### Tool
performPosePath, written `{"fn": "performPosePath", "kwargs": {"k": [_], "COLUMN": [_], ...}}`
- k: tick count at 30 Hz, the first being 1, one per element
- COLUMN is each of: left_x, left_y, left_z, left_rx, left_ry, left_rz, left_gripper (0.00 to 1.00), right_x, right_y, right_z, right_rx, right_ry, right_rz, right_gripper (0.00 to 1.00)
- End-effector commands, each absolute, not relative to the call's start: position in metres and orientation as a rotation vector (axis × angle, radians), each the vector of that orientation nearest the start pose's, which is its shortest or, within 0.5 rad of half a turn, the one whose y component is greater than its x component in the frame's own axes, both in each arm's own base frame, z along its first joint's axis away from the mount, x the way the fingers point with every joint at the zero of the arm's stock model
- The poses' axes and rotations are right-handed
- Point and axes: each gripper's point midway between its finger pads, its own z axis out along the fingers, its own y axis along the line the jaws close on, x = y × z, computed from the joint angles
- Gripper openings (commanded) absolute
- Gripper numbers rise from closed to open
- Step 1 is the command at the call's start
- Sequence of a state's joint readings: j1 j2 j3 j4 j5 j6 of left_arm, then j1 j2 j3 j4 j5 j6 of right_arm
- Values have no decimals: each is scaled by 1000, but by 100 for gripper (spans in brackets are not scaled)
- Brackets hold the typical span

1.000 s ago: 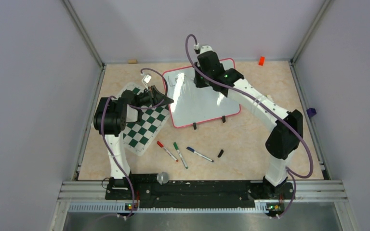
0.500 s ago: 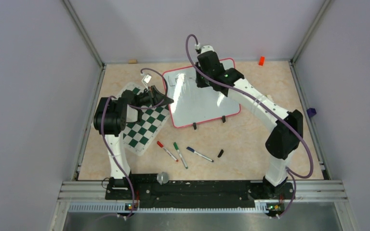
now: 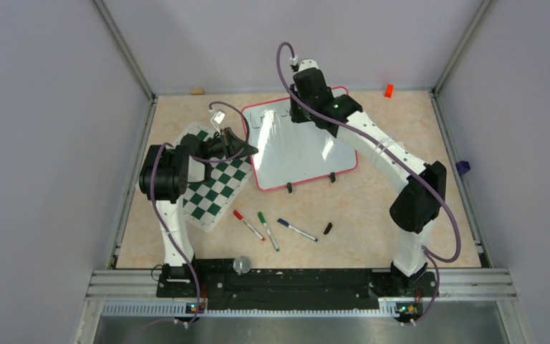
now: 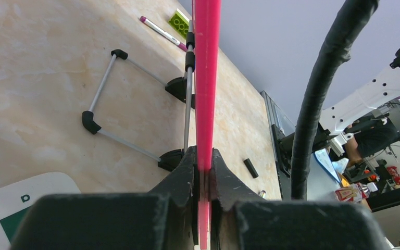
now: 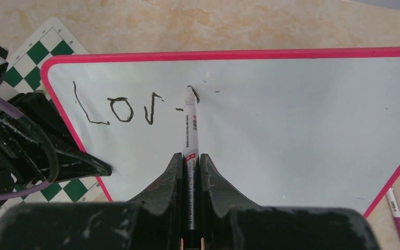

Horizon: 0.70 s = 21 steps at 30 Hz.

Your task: Write a sentence on the whiteboard

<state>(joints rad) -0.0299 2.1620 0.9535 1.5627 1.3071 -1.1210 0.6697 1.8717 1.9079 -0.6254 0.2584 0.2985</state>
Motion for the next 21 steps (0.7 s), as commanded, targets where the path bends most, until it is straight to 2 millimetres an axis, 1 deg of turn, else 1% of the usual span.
{"fn": "performPosePath", "kwargs": {"k": [1, 4, 9, 13, 21], "left_x": [368, 369, 369, 370, 371], "left_y": [-200, -199, -200, -200, -200], "left_z": [148, 148, 148, 147, 148], "left_rx": [665, 665, 665, 662, 662], "left_ry": [1635, 1635, 1635, 1637, 1634], "left_rz": [-1679, -1679, -1680, -1681, -1679], "left_gripper": [0, 0, 0, 0, 0], "right_x": [441, 440, 433, 425, 413], "right_y": [308, 310, 311, 306, 298], "right_z": [279, 279, 272, 262, 252], "right_rx": [-240, -248, -261, -260, -264], "right_ry": [2097, 2101, 2130, 2165, 2195], "right_rz": [339, 355, 368, 363, 355], "right_gripper": [0, 0, 0, 0, 0]}}
